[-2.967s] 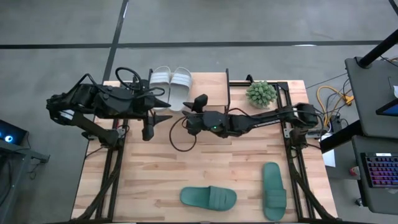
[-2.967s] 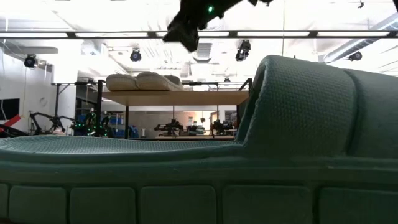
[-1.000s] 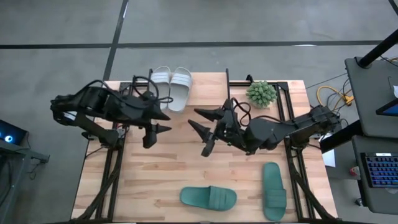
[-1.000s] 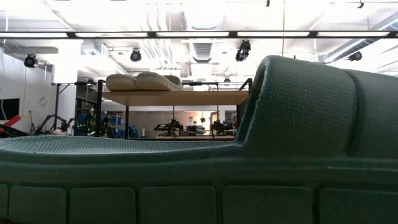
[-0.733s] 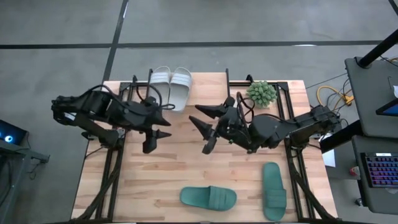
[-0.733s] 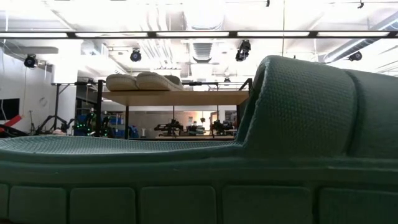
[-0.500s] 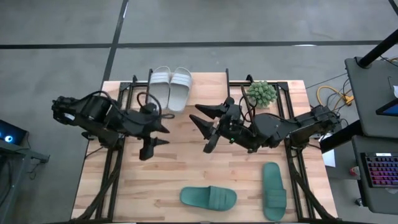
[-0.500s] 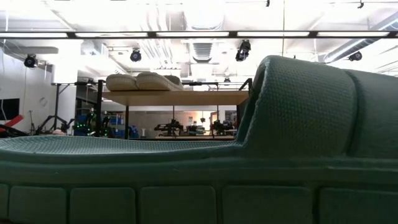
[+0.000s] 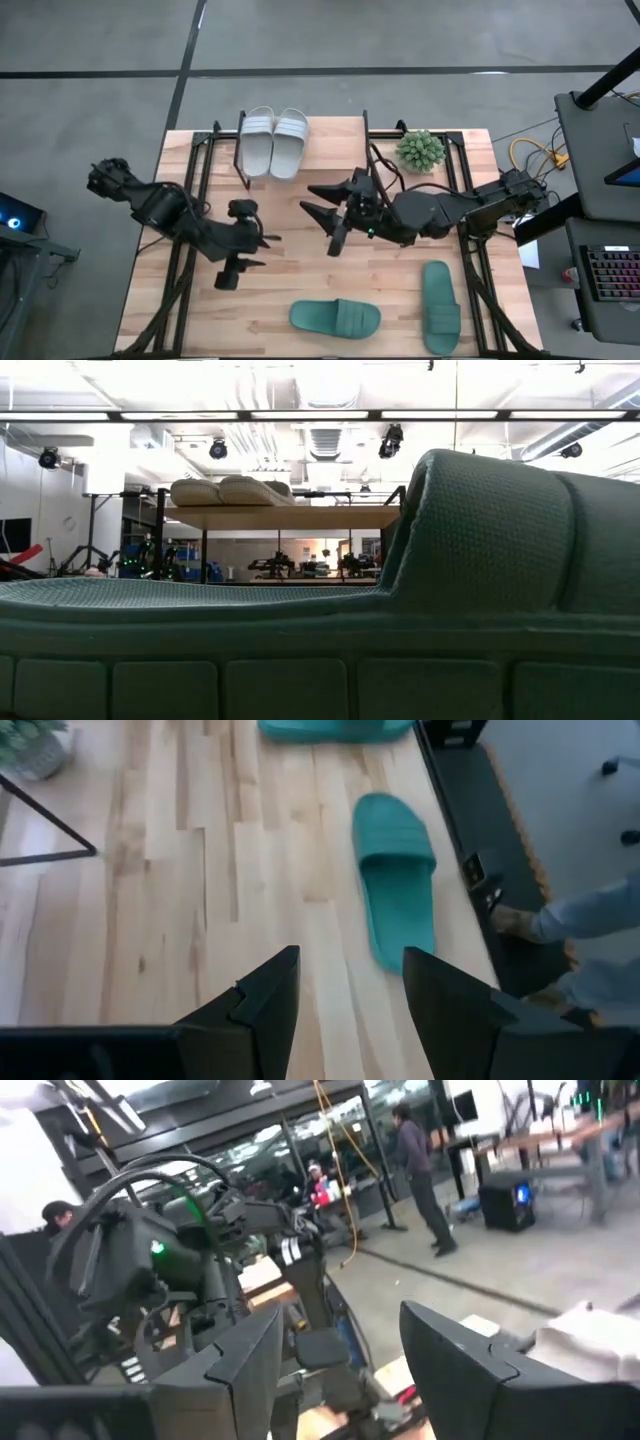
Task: Pick and place slides into the shelf
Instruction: Put the left green slipper on the shelf
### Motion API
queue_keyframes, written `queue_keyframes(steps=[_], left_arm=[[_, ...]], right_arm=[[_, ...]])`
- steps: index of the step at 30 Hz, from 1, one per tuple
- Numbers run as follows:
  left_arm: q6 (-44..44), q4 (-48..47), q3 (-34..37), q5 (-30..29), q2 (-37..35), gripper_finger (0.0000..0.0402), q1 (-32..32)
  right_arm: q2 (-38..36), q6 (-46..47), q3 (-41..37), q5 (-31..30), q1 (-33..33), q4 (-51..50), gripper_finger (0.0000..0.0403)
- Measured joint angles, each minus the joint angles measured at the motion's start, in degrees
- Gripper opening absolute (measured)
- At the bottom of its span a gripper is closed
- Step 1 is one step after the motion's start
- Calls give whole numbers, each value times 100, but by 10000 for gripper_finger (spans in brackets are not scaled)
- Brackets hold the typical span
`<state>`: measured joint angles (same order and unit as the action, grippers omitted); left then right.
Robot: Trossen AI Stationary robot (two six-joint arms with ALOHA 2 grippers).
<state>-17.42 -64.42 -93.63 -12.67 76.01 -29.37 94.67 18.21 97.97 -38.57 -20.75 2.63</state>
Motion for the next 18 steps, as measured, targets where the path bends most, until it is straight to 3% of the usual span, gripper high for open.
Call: queue_keyframes(steps=[7,18], left_arm=[[549,-6,408,0,4,163,-84],[1084,277,523,-313,4,163,-178]], right_arm=[[-2,1081,-2,-2,2,-436,194],[-7,2030,-7,-44,40,-727,194]])
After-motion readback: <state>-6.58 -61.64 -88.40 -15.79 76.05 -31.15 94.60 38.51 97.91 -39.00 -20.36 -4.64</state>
